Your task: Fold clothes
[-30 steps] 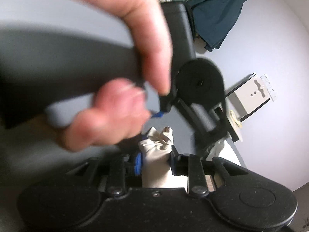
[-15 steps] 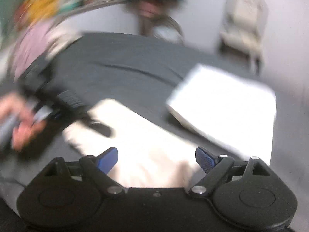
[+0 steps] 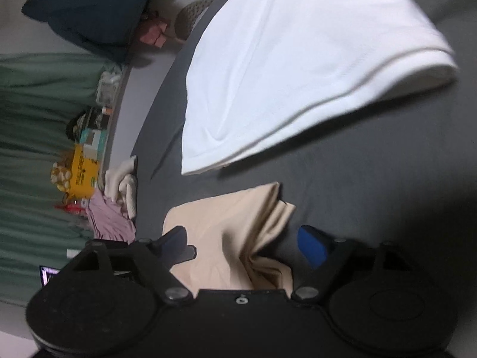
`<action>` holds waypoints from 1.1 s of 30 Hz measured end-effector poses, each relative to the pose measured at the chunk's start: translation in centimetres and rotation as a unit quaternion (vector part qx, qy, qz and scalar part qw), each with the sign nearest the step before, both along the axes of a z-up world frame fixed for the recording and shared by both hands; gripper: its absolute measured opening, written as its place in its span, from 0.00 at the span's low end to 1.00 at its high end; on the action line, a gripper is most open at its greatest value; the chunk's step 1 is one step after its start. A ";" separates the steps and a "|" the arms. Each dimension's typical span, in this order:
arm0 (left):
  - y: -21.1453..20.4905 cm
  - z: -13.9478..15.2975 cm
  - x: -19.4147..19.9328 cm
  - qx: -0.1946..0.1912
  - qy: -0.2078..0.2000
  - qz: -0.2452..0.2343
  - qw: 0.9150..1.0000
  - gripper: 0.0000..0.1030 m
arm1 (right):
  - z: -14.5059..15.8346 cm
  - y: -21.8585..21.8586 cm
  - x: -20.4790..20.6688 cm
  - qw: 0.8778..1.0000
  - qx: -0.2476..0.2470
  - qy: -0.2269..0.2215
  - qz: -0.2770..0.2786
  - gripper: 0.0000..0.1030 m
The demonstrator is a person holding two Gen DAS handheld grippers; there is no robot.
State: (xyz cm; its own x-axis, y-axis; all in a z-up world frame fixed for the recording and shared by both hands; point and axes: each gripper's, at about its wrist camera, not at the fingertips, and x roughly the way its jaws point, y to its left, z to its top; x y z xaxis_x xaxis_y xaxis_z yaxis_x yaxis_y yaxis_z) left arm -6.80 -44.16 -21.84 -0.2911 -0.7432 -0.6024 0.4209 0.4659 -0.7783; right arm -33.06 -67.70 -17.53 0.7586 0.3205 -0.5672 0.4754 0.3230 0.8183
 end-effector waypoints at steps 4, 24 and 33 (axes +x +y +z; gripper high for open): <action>-0.1 0.2 -0.1 0.001 -0.008 -0.007 1.000 0.12 | 0.0 -0.7 1.9 0.999 0.009 0.017 0.028 0.85; -0.2 0.6 -0.1 0.008 -0.018 -0.020 1.000 0.12 | -1.7 -1.3 1.3 0.996 0.090 -0.002 -0.014 0.69; -0.5 0.9 -0.6 0.007 -0.044 -0.026 0.999 0.12 | -1.9 0.1 2.4 0.998 0.066 -0.001 0.005 0.34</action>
State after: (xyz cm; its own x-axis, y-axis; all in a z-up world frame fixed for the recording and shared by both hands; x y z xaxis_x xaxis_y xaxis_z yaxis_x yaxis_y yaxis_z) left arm -7.39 -44.67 -20.96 -0.2752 -0.7197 -0.6374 0.5111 0.4521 -0.7311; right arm -30.70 -67.61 -19.47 0.7565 0.4004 -0.5171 0.4703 0.2164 0.8556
